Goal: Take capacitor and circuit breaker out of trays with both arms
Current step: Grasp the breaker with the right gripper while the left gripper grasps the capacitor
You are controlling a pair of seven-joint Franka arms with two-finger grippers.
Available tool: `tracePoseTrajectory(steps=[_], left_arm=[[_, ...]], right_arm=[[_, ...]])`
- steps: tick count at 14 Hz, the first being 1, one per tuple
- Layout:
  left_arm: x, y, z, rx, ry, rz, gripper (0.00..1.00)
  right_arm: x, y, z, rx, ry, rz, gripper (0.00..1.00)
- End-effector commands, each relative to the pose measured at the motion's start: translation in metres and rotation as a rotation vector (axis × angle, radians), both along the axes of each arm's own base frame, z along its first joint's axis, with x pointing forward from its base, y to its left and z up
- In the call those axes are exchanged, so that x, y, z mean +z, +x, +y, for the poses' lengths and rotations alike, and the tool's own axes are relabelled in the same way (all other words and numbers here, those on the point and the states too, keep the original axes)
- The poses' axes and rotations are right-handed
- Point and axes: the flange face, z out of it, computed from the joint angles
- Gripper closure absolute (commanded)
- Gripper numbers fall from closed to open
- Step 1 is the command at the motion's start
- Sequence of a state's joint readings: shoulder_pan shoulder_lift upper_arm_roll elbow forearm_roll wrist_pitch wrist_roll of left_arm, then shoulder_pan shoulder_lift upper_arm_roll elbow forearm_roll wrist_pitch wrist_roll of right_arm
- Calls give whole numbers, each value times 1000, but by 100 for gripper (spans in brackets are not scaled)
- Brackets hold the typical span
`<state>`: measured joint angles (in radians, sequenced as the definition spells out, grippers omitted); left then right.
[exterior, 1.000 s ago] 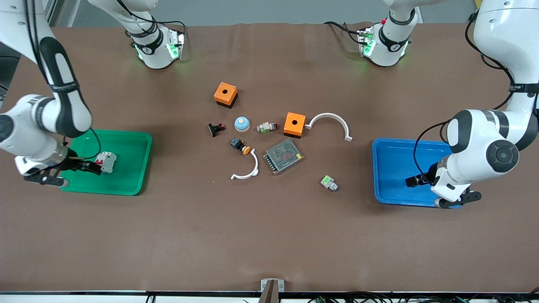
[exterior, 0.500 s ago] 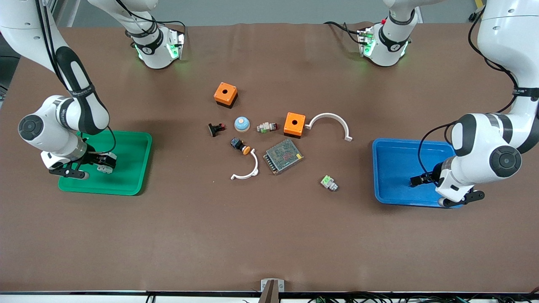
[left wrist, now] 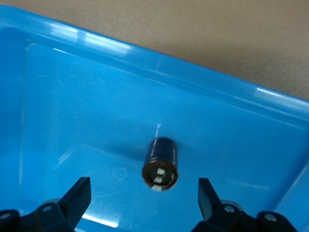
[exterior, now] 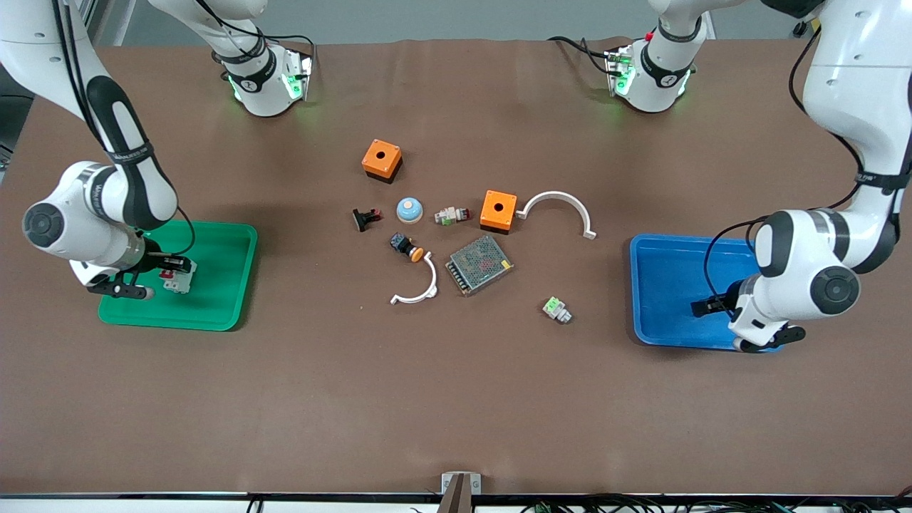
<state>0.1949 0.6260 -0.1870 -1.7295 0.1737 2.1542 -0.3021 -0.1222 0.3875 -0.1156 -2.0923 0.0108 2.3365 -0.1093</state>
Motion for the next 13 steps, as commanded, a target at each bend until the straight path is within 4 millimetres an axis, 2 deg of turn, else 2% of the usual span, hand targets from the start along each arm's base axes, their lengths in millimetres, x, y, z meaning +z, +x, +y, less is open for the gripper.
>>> tracePoseTrajectory(steps=[1, 3, 5, 8, 10, 11, 12, 13], left_arm=[[5, 8, -6, 14, 9, -16, 3], [-5, 7, -6, 15, 8, -1, 8], [-9, 9, -9, 17, 3, -1, 16], [-15, 10, -8, 18, 0, 5, 28], [-15, 12, -9, 32, 1, 2, 50], [-17, 12, -13, 37, 6, 4, 66], [-14, 14, -18, 37, 7, -2, 81], [-11, 16, -21, 35, 5, -8, 96]], right_arm=[[55, 31, 38, 65, 15, -6, 100], [69, 43, 61, 59, 10, -23, 100], [66, 46, 100, 69, 12, -20, 100], [62, 42, 196, -12, 60, -15, 100], [62, 35, 265, -69, 43, -33, 100], [61, 31, 290, -78, 39, -43, 100], [52, 25, 318, -75, 33, -47, 100], [45, 21, 337, -84, 29, -54, 100]])
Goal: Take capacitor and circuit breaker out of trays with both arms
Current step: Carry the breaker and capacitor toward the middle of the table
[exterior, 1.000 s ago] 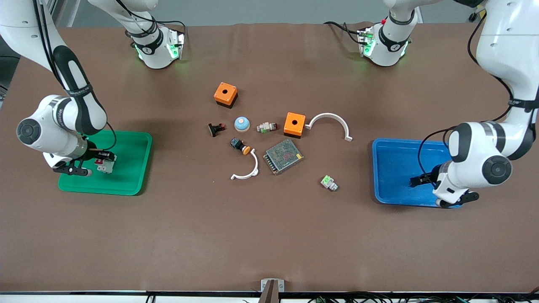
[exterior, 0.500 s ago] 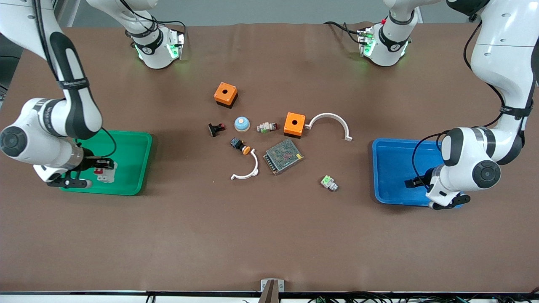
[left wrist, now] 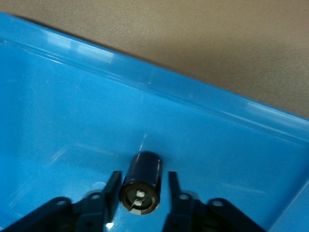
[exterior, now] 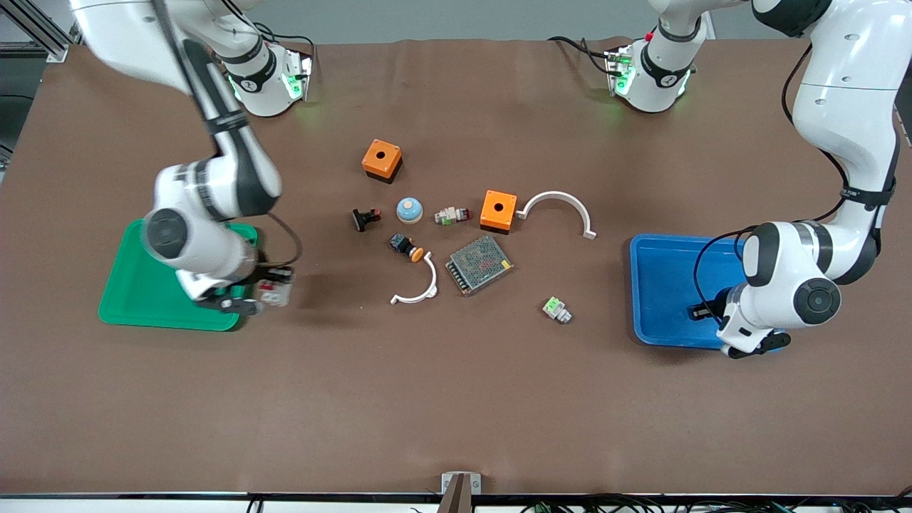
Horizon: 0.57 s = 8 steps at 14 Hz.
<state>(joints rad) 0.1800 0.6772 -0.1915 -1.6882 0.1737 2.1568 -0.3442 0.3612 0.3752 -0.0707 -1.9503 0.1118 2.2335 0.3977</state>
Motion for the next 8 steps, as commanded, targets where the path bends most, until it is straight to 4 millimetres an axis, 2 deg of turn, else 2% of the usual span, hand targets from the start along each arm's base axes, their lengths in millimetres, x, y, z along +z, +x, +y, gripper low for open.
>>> tracePoseTrajectory(steps=[1, 3, 5, 6, 7, 8], left_arm=[[10, 8, -10, 1, 8, -17, 100], [25, 7, -14, -7, 5, -26, 100], [61, -5, -33, -49, -8, -27, 100], [77, -15, -49, -55, -22, -21, 100], [86, -28, -71, -74, -33, -17, 100], [96, -39, -83, -82, -33, -20, 100]], right_arm=[[-18, -10, 40, -37, -4, -13, 100], [-26, -14, 69, -44, -4, -28, 100], [-38, -17, 103, -59, -2, -27, 100], [-45, -17, 116, -78, -3, -27, 100], [-54, -19, 132, -84, -9, -25, 100], [-61, -21, 145, -87, -13, -22, 100]])
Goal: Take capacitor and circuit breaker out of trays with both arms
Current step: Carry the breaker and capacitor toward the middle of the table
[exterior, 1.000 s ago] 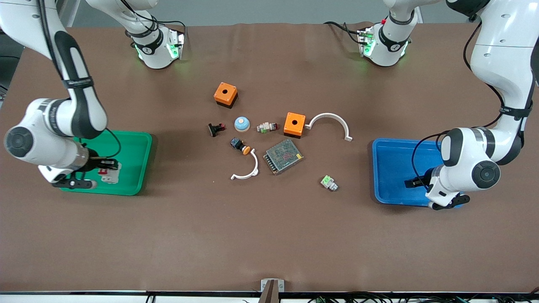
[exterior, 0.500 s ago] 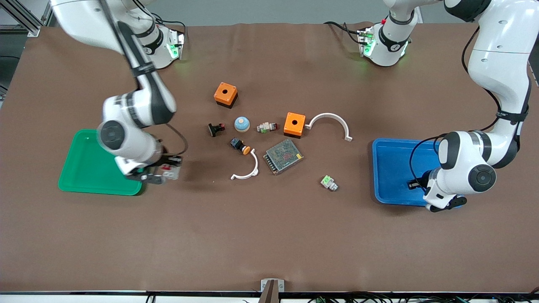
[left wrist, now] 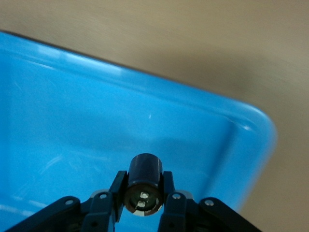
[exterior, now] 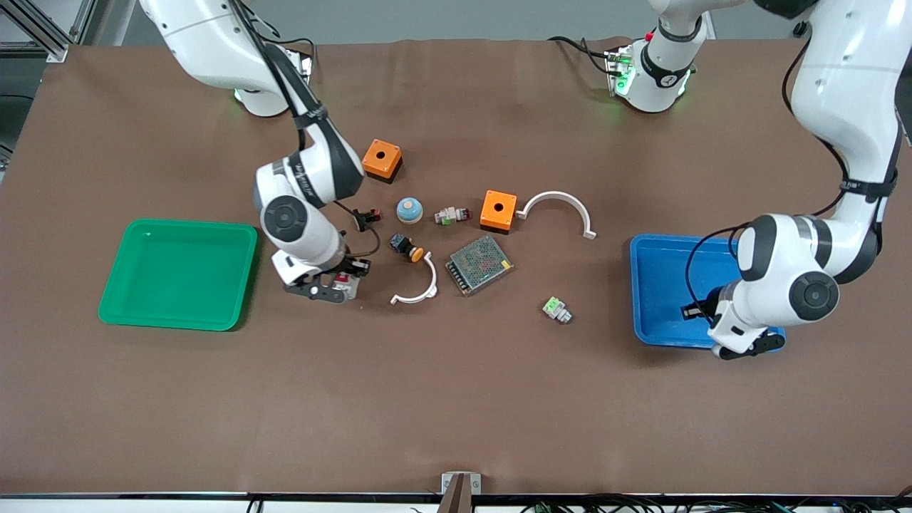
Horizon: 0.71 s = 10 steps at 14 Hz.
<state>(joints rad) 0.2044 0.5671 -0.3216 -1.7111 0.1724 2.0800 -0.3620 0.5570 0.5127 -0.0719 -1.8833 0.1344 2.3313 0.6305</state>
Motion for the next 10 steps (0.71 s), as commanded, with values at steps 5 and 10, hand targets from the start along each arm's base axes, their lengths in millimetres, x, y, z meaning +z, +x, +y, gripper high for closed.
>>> tracePoseTrajectory(steps=[5, 10], left_arm=[[14, -73, -97, 33, -41, -18, 100], [-43, -120, -169, 126, -81, -28, 100]], right_arm=[[-19, -2, 43, 4, -3, 0, 99], [-19, 0, 39, 66, 1, 4, 0]])
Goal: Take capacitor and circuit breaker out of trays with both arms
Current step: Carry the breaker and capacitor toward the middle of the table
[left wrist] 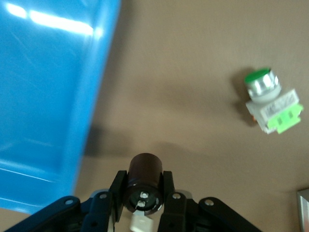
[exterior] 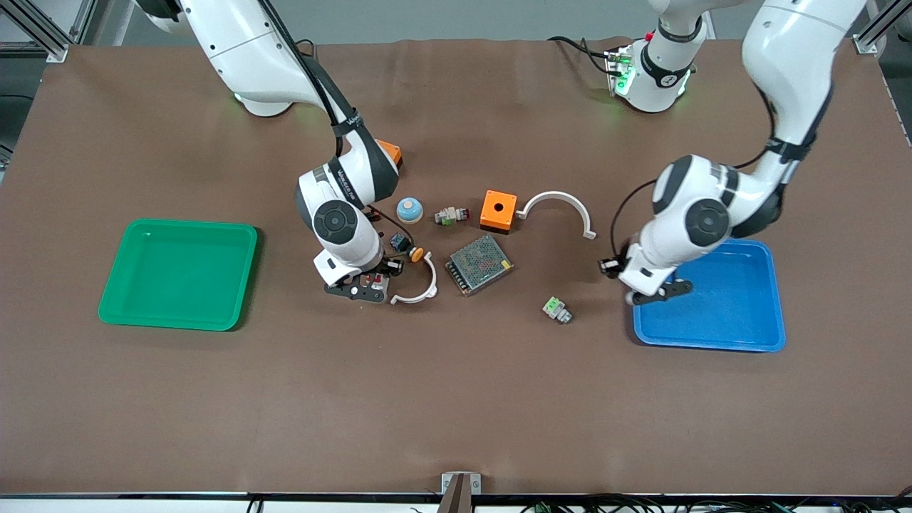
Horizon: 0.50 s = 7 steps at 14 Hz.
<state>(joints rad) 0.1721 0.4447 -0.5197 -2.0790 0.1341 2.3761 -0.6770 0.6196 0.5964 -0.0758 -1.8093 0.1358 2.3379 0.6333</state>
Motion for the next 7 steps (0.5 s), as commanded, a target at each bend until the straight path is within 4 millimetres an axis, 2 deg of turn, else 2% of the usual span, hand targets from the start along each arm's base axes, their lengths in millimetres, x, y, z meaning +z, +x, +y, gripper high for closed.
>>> tracePoseTrajectory(steps=[1, 2, 3, 5, 6, 7], left_arm=[[-19, -22, -45, 50, -15, 19, 100], [-25, -28, -59, 72, -16, 24, 100], [-33, -33, -73, 90, -16, 36, 100], [-42, -39, -90, 125, -19, 44, 100], [-41, -40, -95, 131, -19, 44, 100], [-44, -43, -99, 133, -18, 49, 90]], right_arm=[[8, 8, -5, 8, 11, 0, 0], [15, 14, -6, 5, 15, -5, 0], [30, 26, -17, -12, 13, 13, 0], [75, 56, -33, -16, 9, 61, 0], [99, 74, -51, 7, 15, 75, 0], [119, 88, -76, 42, 22, 93, 0]])
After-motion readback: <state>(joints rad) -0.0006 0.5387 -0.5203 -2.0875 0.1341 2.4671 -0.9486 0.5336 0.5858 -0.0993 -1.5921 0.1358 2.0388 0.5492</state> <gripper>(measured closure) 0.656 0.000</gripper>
